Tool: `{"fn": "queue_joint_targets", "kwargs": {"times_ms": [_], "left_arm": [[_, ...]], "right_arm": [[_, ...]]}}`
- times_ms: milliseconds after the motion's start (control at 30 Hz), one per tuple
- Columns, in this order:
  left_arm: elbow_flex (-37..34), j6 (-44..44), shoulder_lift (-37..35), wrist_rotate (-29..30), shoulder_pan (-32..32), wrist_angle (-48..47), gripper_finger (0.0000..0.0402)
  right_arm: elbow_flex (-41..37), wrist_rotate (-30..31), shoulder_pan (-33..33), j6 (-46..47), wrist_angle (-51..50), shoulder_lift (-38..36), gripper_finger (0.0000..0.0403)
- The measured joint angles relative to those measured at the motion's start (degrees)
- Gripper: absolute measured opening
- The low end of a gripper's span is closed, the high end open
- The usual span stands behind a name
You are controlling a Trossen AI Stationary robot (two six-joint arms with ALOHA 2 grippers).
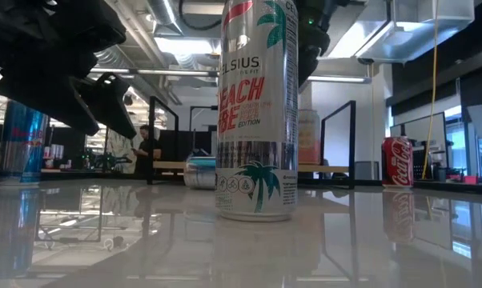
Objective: Place canned beverage on shelf
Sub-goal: Put the right blue soda can on the shelf
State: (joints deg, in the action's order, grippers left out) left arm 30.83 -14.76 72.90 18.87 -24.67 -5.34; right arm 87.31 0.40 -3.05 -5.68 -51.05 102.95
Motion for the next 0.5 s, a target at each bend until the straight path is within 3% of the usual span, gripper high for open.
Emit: {"fn": "queue_joint_targets", "kwargs": {"times_ms": [233, 500], "left_arm": [[0.0, -0.1, 0.0, 0.0, 0.0, 0.0, 0.0345], [0.0, -0.1, 0.0, 1.0, 0.0, 0.1, 0.0345]], "right_arm": [[0.0, 0.6, 0.0, 0.7, 2.5, 0.5, 0.0144], [-4.2, 0.5, 0.0, 1.2, 15.6, 0.5, 0.0275]]}}
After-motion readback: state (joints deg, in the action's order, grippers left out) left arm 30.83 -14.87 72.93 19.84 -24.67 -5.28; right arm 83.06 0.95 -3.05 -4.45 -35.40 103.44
